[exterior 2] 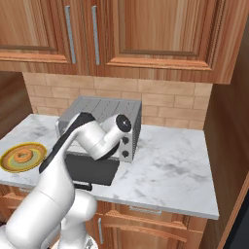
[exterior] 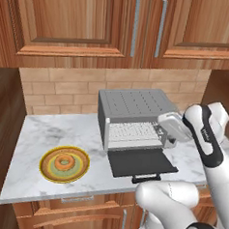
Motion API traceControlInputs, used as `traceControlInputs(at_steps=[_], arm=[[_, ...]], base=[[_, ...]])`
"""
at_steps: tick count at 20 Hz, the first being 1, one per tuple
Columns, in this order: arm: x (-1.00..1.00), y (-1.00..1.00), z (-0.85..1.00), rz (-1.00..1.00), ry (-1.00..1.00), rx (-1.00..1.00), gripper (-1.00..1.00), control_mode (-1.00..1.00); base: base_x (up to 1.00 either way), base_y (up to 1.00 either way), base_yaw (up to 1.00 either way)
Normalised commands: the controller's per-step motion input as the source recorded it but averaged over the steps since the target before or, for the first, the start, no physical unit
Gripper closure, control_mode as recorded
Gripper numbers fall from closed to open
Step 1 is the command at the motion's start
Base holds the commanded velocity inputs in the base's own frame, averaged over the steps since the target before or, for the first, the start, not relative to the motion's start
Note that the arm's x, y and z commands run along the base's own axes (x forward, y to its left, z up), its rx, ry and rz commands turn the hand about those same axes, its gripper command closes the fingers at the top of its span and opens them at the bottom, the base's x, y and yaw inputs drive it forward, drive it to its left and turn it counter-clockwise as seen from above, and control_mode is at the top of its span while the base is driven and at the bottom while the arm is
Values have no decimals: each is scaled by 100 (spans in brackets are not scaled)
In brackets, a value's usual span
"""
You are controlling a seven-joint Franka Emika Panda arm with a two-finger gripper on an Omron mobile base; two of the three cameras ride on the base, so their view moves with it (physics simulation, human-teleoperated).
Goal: Pick up the bagel from the plate, place it on the toaster oven rack, close the door, and set the timer.
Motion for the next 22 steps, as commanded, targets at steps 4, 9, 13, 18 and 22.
traceControlInputs(at_steps=[4,9,13,18,22], arm=[[44,0,-34,0,0,4,-100,-100],[46,5,-31,0,0,2,-100,-100],[38,14,-25,0,-2,0,-100,-100],[25,15,-21,0,-5,0,-100,-100],[6,14,-21,-1,-8,0,-100,-100]], base=[[0,0,0],[0,0,0],[0,0,0],[0,0,0],[0,0,0]])
